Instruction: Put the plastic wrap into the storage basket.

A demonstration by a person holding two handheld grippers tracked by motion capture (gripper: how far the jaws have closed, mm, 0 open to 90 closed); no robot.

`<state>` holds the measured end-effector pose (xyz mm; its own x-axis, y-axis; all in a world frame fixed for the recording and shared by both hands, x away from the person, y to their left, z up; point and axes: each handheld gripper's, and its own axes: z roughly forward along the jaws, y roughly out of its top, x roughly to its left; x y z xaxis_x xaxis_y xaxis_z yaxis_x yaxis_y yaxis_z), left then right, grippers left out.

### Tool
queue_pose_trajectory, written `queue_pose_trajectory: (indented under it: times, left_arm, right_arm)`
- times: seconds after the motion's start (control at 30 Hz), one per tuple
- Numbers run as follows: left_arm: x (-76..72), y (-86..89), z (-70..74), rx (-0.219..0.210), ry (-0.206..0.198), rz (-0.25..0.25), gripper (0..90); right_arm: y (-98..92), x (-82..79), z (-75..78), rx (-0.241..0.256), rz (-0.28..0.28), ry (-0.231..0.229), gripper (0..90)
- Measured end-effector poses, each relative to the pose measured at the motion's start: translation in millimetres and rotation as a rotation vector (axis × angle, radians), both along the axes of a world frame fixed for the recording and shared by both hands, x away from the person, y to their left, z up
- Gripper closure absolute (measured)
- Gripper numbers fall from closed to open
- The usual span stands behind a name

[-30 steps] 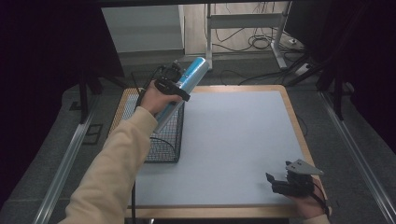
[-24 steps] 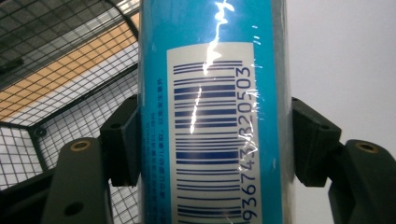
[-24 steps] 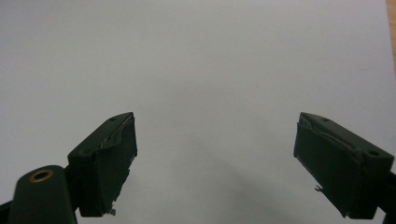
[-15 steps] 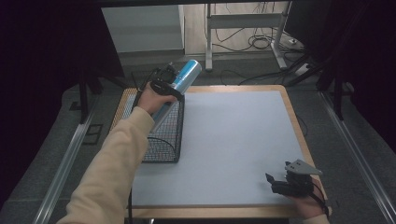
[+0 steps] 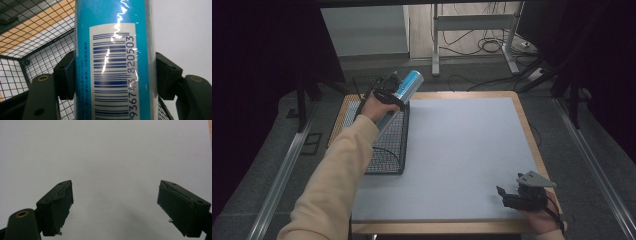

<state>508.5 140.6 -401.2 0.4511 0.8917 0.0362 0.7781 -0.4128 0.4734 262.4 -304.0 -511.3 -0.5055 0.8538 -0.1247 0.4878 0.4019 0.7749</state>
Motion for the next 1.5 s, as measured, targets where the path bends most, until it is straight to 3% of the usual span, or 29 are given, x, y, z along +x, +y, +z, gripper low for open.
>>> queue_pose_trajectory:
  times: [0.13, 0.27, 0.8, 1.07, 1.5]
  left_arm:
    - [3.4, 1.4, -7.5, 0.013, 0.018, 0.009, 31.5]
    - [4.7, 5.1, -9.5, -0.006, 0.015, 0.014, 31.5]
    - [7.1, 5.5, -22.6, 0.043, 0.043, 0.031, 31.4]
    - [9.3, 4.9, -32.0, 0.129, 0.055, 0.031, 31.4]
    - [10.0, 6.0, -38.1, 0.136, 0.055, 0.030, 31.1]
  right_arm:
    - [-0.3, 0.4, -0.5, -0.003, -0.003, 0.001, 13.5]
    - [0.8, 0.0, -0.9, -0.004, -0.001, 0.000, 13.5]
    - [2.6, -0.7, -1.3, -0.011, 0.011, -0.006, 13.5]
    - [2.2, -0.9, -1.1, -0.014, 0.011, -0.005, 13.6]
    - [2.4, -1.0, -1.4, -0.019, 0.009, -0.001, 13.5]
